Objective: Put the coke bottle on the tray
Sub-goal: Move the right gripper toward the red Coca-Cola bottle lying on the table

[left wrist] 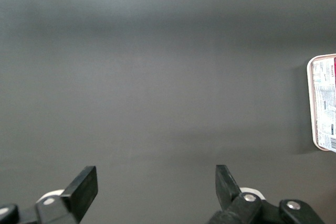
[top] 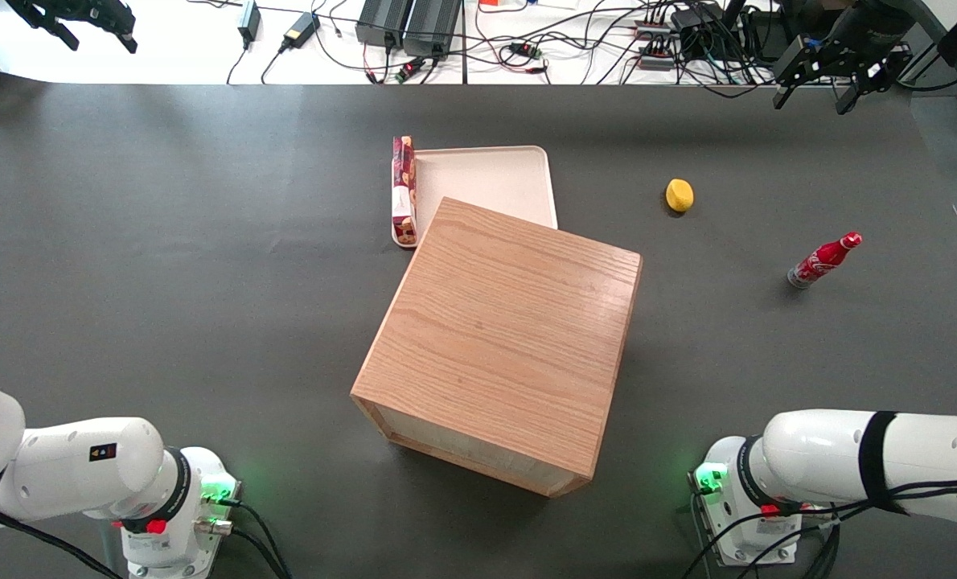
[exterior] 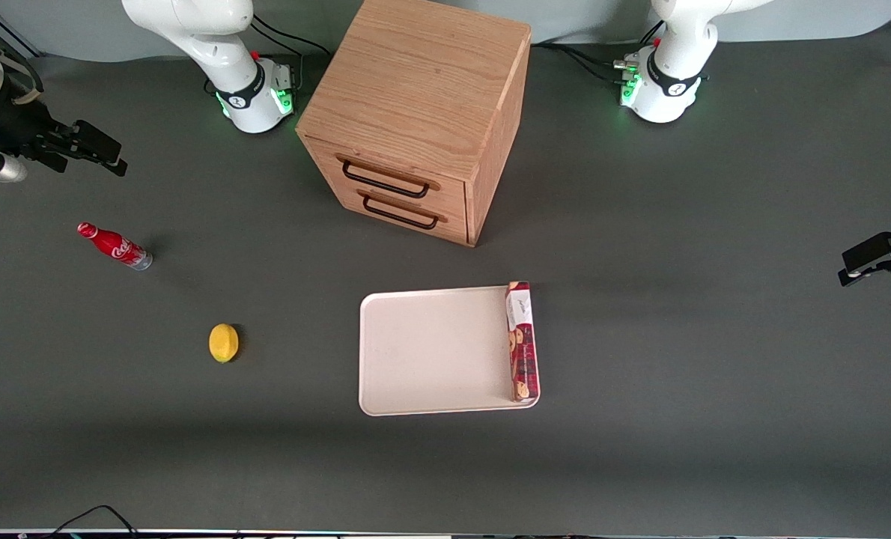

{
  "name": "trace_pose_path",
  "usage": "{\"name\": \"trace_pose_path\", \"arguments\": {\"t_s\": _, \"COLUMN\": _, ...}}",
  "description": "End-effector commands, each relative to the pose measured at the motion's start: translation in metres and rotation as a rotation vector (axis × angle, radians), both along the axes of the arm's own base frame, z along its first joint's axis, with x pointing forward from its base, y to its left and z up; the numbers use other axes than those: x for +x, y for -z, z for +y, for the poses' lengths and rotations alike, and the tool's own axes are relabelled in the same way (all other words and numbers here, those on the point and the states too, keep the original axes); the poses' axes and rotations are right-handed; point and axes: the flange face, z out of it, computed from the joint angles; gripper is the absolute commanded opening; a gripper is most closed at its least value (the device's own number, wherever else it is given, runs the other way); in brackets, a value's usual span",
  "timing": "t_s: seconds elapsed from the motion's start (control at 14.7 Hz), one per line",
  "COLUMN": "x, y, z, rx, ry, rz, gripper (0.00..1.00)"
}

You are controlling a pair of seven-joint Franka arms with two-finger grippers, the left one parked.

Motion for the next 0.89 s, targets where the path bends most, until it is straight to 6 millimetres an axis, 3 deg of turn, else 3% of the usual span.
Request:
{"name": "trace_pose_path", "arguments": {"t_s": 0.0, "x": 0.004, "y": -0.010, "z": 0.004, "rx": 0.016, "ry": -0.020, "rz": 0.002, "gripper": 1.00}}
{"name": "trace_pose_path", "arguments": {"t_s": 0.27, "x": 0.006, "y": -0.016, "z": -0.006, "rx": 0.008, "ry": -0.038, "rz": 0.008, "gripper": 1.00}}
{"name": "trace_pose_path", "arguments": {"t_s": 0.41, "x": 0.000, "y": -0.011, "z": -0.025, "rx": -0.069, "ry": -0.134, "rz": 0.059, "gripper": 1.00}}
{"name": "trace_pose_path", "arguments": {"t_s": 0.61, "x": -0.006, "y": 0.008, "z": -0.101, "rx": -0.079, "ry": -0.215, "rz": 0.116, "gripper": 1.00}}
{"name": "trace_pose_path", "arguments": {"t_s": 0.68, "x": -0.010, "y": 0.027, "z": -0.129, "rx": -0.064, "ry": -0.229, "rz": 0.134, "gripper": 1.00}}
{"name": "trace_pose_path", "arguments": {"t_s": 0.82, "x": -0.017, "y": 0.085, "z": -0.172, "rx": -0.064, "ry": -0.250, "rz": 0.140, "gripper": 1.00}}
